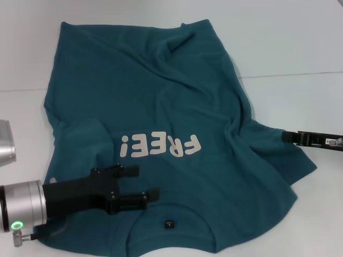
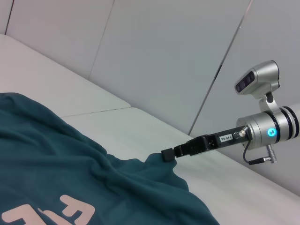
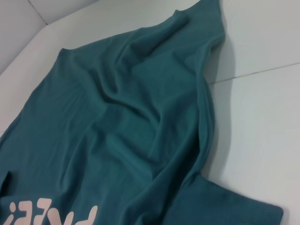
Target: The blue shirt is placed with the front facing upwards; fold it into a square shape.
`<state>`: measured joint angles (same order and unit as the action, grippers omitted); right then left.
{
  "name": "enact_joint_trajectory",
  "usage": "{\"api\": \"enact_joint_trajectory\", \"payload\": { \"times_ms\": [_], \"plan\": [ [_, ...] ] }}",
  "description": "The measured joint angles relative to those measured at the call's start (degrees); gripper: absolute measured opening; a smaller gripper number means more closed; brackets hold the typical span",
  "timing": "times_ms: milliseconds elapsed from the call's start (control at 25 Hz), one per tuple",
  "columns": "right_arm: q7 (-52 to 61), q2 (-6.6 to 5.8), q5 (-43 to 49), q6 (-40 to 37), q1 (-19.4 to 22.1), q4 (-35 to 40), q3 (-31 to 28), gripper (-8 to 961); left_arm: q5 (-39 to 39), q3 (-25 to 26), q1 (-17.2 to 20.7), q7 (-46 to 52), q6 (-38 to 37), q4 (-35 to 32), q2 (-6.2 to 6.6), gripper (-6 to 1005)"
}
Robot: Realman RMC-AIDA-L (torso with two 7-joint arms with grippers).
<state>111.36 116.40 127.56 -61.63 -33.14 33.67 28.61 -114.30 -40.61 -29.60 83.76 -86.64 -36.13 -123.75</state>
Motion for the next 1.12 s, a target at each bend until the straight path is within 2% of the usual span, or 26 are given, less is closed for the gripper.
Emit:
{"api": "enact_joint_trajectory", "payload": {
  "times_ms": [280, 520, 560, 1120],
  "plan": [
    [-2.3, -0.39, -3.18, -0.65, 0.93, 0.37, -0.5, 7, -0.03, 0.03, -0.13, 0.0, 0.08, -0.01, 0.0, 949],
    [-2.41, -2.35, -7.98, -3.41, 3.23, 0.56, -0.48, 5, 0.35, 0.25, -0.02, 0.01, -0.19, -0.15, 0.0, 950],
    [-2.14, -3.14, -9.01, -4.38, 4.0, 0.72, -0.48, 5, 0.37, 0.27, -0.01, 0.03, -0.2, -0.14, -0.03, 950],
    [-1.25, -5.34, -9.75, -5.4, 5.61, 1.44, -0.48, 5, 0.49, 0.43, 0.04, 0.56, -0.51, 0.04, -0.09, 950]
  ]
}}
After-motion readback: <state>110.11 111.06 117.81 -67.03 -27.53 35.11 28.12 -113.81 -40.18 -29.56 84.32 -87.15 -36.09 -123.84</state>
